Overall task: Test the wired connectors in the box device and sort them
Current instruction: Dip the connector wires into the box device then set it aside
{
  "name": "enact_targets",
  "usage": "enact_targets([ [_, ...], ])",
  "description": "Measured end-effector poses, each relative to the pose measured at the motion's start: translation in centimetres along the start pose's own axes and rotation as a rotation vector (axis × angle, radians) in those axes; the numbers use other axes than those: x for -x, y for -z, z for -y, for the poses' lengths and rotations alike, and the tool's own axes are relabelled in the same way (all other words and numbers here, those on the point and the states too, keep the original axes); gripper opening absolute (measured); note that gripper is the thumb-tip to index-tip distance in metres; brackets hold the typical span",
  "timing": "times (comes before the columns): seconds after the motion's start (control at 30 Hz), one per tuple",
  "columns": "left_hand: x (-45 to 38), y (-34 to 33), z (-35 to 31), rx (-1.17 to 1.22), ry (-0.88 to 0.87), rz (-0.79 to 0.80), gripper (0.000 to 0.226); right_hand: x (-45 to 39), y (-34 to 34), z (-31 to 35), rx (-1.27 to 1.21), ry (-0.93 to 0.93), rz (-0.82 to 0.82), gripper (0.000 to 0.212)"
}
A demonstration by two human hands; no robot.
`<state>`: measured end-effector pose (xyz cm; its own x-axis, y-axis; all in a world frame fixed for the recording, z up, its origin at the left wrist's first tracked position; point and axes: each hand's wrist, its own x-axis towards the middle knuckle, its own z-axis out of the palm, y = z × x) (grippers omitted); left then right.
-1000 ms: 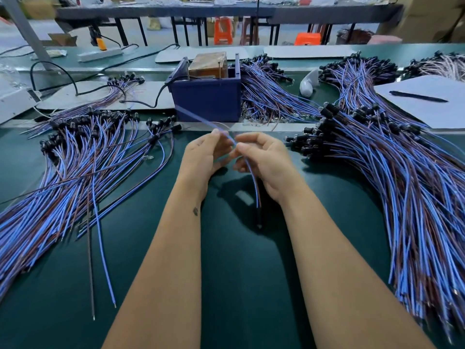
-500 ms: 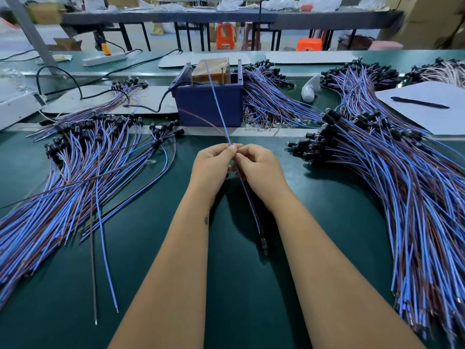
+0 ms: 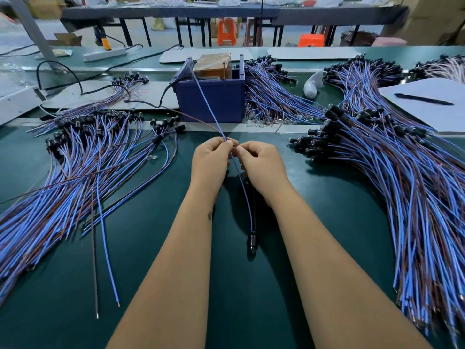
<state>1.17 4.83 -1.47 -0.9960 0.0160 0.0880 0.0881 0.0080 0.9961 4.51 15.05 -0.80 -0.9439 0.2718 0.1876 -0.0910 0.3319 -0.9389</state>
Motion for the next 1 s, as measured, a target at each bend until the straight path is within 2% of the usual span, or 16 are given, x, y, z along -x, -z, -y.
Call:
enact_targets([
  [0.17, -0.3, -0.3, 0.5, -0.069, -0.035, -0.101, 0.025, -0.8, -1.7, 0.9, -0.166, -0.094, -0.158, 0.017],
  [0.33, -0.3, -0.4, 0.7, -0.143, -0.056, -0.035, 0.023, -0.7, -2.6, 1.3, -0.446, -0.152, -0.188, 0.014],
  [0.47, -0.4, -0.3, 0.4, -0.145, -0.066, -0.052, 0.029, -0.3, -2.2, 1.0, -0.413, -0.100, -0.166, 0.020],
  [0.67, 0.3, -0.3, 0.0, -0.264, -0.108, -0.178, 0.028, 0.1, -2.4, 1.1, -0.289, -0.010, -0.149, 0.025],
  [0.83, 0.3, 0.2, -0.2, -0.135, -0.003, -0.263, 0.028, 0.3, -1.7, 1.0, -0.364, 0.004, -0.192, 0.023],
  [1.0, 0.6, 0.1, -0.5, -0.111, 0.007, -0.295, 0.028, 0.3, -1.6, 1.0, -0.398, -0.006, -0.209, 0.019],
])
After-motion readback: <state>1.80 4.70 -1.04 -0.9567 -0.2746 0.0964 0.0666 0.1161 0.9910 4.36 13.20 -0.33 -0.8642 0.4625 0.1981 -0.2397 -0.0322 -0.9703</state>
